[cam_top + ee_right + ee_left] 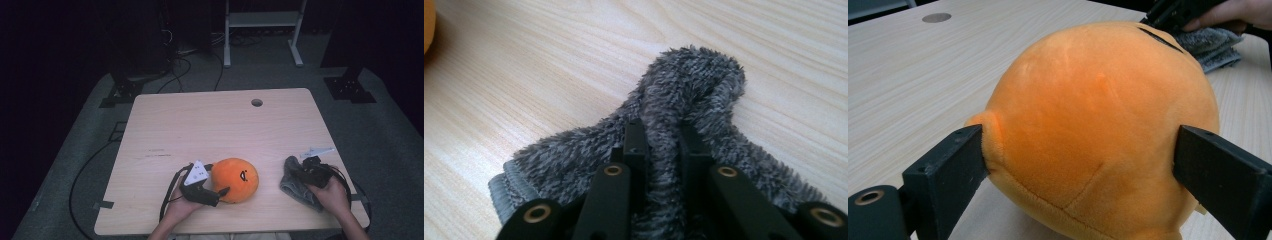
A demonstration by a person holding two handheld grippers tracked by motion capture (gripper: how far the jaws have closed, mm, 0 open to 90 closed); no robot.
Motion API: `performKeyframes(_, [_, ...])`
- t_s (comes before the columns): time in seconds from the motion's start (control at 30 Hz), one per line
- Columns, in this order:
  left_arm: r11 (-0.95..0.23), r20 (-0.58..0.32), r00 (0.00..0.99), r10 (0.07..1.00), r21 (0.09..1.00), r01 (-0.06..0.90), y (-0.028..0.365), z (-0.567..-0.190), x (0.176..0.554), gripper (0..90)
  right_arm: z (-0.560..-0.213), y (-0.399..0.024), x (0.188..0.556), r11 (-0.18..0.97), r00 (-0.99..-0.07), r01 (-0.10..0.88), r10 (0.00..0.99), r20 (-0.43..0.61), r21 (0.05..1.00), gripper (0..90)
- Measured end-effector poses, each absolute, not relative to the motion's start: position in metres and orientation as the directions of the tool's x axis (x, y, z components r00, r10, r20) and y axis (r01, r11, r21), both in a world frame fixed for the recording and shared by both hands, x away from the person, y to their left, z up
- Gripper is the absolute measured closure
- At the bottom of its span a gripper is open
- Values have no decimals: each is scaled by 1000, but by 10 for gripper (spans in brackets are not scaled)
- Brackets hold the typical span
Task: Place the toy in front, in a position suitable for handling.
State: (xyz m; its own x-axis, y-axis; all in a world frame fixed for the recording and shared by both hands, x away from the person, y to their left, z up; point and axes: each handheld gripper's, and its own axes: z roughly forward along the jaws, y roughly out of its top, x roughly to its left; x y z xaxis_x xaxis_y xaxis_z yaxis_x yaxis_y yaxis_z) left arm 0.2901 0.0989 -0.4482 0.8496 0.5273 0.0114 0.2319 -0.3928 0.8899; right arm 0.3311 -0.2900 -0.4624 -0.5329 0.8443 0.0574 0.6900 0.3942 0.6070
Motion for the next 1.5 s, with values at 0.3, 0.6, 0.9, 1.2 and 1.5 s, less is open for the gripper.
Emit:
performKeyframes(0.3, [-380, -3, 839, 545, 891, 250, 97, -450, 293, 75, -394, -255, 282, 350, -796, 404, 589, 137, 845, 796])
performKeyframes(0.6, [-370, -12, 817, 577, 888, 274, 92, -451, 294, 117, -412, -184, 264, 493, -854, 285, 519, -15, 822, 791])
performKeyframes(0.9, [-377, -11, 818, 576, 884, 277, 90, -452, 294, 127, -423, -210, 265, 462, -792, 377, 610, 21, 802, 793])
performKeyframes(1.2, [-369, -23, 816, 578, 884, 286, 91, -454, 295, 137, -421, -193, 272, 471, -829, 332, 560, 14, 817, 789])
performKeyframes(1.5, [-413, 50, 829, 557, 883, 224, 86, -452, 289, 135, -411, -215, 280, 340, -785, 396, 608, 122, 853, 786])
